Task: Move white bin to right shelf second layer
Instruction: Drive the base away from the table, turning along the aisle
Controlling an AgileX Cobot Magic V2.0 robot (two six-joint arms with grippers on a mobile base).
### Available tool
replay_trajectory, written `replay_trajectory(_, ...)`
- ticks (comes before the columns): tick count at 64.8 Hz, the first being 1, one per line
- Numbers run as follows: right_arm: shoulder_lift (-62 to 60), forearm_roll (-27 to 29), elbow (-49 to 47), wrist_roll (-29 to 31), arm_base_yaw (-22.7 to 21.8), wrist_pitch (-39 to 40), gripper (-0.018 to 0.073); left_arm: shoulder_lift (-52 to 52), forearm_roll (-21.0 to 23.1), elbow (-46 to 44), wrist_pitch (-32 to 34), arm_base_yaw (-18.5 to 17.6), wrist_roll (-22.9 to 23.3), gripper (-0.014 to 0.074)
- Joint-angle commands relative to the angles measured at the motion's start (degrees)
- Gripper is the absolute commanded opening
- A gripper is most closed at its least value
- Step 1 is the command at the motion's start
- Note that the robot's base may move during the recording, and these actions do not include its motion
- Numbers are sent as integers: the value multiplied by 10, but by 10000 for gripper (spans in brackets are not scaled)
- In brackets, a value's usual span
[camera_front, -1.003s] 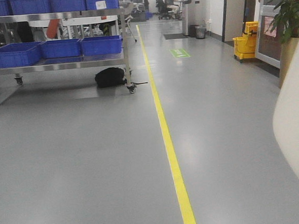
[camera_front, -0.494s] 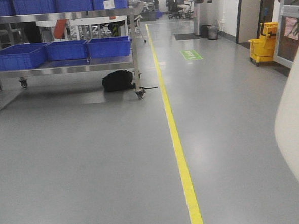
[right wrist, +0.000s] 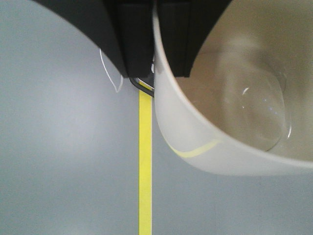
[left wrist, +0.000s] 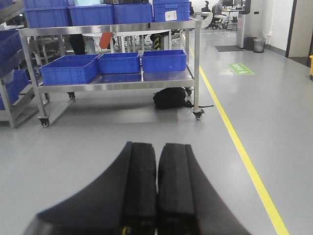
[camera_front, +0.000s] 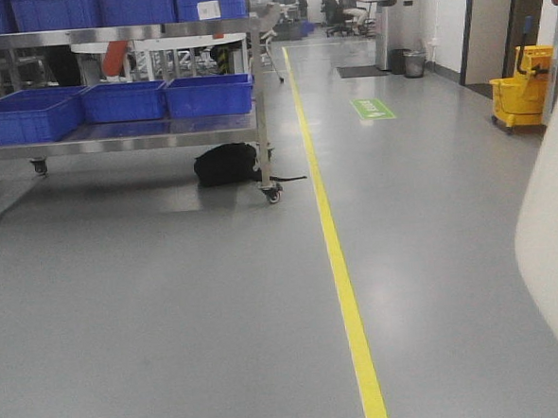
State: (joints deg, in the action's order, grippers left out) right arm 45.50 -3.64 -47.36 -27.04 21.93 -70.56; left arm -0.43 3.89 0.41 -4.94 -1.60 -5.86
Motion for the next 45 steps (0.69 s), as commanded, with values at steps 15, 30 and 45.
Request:
replay_trajectory(15,-7,-6,-15,1,-4,18,69,-9,3,21,49,-1,1,85)
replay_trajectory(30,-7,-6,-15,1,-4,17,69,-9,3,21,49,-1,1,85)
replay_trajectory(45,-9,-4,-15,1,-4,16,69,-9,3,21,49,-1,1,85)
